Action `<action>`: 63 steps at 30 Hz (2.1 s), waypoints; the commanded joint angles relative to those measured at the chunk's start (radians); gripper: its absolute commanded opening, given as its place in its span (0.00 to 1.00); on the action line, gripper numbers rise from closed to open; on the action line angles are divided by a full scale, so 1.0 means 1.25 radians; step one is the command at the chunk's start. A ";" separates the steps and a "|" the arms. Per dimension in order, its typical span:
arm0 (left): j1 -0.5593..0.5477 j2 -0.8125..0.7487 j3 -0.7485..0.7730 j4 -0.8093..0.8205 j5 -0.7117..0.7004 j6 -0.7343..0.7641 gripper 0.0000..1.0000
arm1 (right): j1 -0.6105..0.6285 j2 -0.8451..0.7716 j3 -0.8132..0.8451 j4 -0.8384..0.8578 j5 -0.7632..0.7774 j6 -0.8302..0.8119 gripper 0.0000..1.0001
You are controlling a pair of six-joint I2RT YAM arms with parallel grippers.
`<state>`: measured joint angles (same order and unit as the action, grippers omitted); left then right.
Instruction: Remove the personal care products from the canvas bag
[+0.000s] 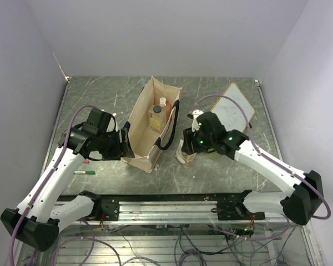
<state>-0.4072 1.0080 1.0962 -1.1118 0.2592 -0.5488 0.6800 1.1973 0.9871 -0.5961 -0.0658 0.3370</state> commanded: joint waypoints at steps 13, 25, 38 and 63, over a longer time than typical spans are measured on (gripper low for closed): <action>0.001 -0.015 0.014 -0.023 0.011 -0.007 0.74 | 0.056 0.056 -0.075 0.260 0.222 -0.072 0.00; 0.002 -0.006 0.031 -0.038 0.013 0.001 0.74 | 0.075 0.074 -0.122 0.291 0.279 -0.084 0.00; 0.001 0.006 0.033 -0.056 0.005 0.041 0.76 | 0.108 0.052 -0.069 0.219 0.321 -0.029 0.70; 0.002 -0.010 0.039 0.018 -0.023 -0.019 0.78 | 0.117 0.261 0.491 -0.027 0.222 -0.138 0.78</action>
<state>-0.4072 0.9863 1.1076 -1.1049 0.2466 -0.5575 0.8204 1.4353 1.4914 -0.5823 0.2497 0.2291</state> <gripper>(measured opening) 0.778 0.775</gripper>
